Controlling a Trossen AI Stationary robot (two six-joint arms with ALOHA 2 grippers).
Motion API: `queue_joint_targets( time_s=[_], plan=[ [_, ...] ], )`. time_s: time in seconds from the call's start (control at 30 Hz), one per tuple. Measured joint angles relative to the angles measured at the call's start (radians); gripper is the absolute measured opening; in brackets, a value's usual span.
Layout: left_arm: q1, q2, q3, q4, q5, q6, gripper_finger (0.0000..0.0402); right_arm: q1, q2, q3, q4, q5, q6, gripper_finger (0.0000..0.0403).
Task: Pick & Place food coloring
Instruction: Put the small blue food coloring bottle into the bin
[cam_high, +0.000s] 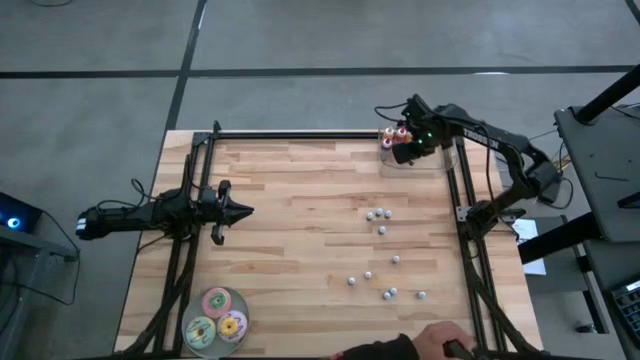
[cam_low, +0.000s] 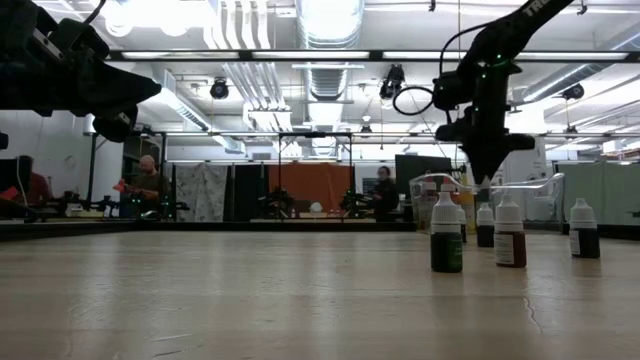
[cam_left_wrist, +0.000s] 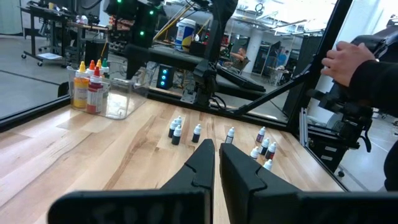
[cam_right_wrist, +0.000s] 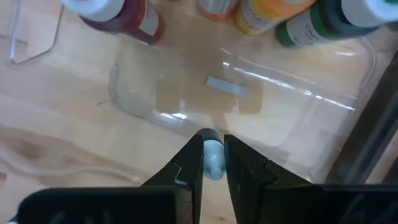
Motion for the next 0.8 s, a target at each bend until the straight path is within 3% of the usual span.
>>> queue_joint_targets(
  time_s=[0.8],
  plan=[
    [0.000,0.000,0.000,0.000,0.000,0.000,0.0000,-0.022,0.085,-0.034,0.065,0.028,-0.014,0.0047]
  ],
)
